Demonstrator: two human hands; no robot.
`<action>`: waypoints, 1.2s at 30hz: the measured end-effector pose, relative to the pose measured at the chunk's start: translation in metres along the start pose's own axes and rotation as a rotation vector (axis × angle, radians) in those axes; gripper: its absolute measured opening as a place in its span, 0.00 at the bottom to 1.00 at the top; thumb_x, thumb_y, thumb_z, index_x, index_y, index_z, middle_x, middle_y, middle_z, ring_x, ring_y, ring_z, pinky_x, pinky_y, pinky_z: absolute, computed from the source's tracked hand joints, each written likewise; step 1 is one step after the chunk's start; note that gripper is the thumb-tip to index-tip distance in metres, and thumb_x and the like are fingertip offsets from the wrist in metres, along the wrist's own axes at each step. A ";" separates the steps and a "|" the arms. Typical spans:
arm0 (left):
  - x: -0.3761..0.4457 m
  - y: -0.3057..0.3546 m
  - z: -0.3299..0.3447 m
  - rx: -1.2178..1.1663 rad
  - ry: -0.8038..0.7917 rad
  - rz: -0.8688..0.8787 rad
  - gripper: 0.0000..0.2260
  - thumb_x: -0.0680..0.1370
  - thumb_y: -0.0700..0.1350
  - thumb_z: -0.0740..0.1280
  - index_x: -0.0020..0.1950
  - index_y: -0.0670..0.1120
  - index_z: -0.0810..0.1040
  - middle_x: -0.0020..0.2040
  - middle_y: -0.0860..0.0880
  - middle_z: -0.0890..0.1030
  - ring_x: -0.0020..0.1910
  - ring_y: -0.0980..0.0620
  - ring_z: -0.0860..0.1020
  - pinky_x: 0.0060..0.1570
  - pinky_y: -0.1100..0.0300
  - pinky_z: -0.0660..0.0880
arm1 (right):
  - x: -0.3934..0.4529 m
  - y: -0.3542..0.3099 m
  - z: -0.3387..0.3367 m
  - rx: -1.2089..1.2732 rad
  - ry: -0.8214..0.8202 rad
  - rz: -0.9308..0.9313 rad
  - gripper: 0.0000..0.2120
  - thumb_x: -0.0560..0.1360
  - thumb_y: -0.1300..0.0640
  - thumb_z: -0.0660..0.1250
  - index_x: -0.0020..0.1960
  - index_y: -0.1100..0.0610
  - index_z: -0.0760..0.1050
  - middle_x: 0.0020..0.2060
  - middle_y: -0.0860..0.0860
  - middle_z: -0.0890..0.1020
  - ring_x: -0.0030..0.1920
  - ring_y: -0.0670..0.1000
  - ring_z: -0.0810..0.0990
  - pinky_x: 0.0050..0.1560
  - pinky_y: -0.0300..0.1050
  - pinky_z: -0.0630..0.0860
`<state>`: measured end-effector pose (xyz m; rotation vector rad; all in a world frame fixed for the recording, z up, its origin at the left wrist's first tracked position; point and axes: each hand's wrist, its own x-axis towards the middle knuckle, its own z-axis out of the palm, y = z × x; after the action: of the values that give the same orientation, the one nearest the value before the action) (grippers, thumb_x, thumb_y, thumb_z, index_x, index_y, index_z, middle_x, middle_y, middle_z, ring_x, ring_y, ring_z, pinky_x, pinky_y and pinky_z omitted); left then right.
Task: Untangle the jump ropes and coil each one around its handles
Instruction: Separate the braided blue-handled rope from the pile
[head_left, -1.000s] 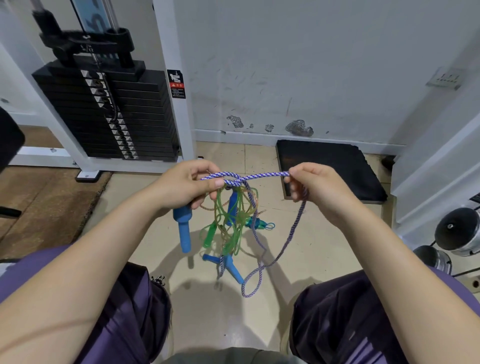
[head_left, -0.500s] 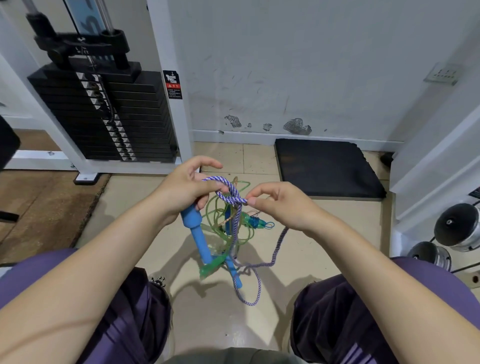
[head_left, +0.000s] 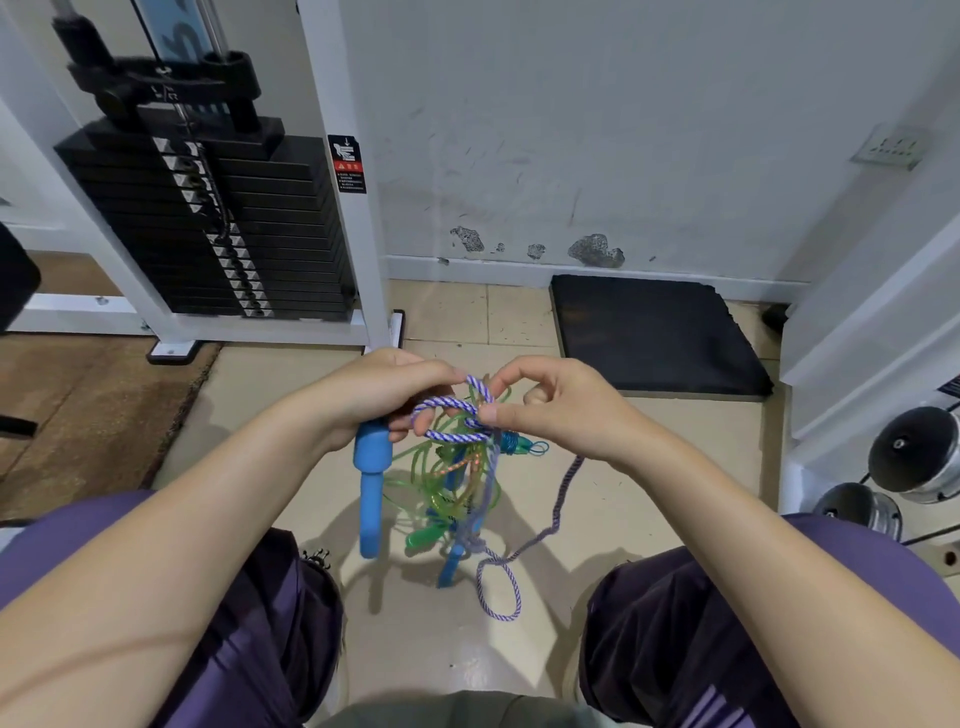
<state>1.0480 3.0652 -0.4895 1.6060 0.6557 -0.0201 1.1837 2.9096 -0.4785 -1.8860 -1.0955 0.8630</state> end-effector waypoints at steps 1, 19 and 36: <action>-0.001 -0.001 0.000 -0.022 -0.048 0.025 0.16 0.80 0.48 0.65 0.33 0.43 0.77 0.24 0.43 0.73 0.22 0.51 0.63 0.24 0.61 0.63 | -0.001 -0.001 0.000 0.029 0.005 0.000 0.10 0.73 0.57 0.74 0.49 0.62 0.80 0.15 0.44 0.67 0.17 0.41 0.67 0.23 0.31 0.60; 0.016 -0.009 -0.001 -0.511 0.264 -0.041 0.13 0.82 0.48 0.65 0.38 0.44 0.74 0.27 0.50 0.74 0.21 0.57 0.68 0.19 0.67 0.64 | 0.005 0.005 0.005 -0.004 0.031 -0.021 0.06 0.77 0.56 0.69 0.45 0.58 0.79 0.14 0.44 0.65 0.17 0.44 0.60 0.21 0.32 0.56; 0.004 -0.007 0.018 -0.124 0.141 0.169 0.09 0.77 0.44 0.71 0.39 0.42 0.79 0.30 0.47 0.79 0.23 0.54 0.71 0.21 0.64 0.65 | 0.014 0.018 0.016 0.006 0.003 0.011 0.07 0.74 0.58 0.73 0.47 0.62 0.80 0.21 0.47 0.71 0.20 0.42 0.68 0.26 0.33 0.64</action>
<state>1.0549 3.0507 -0.5002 1.5472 0.6156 0.2554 1.1827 2.9205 -0.5039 -1.8901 -1.0805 0.8685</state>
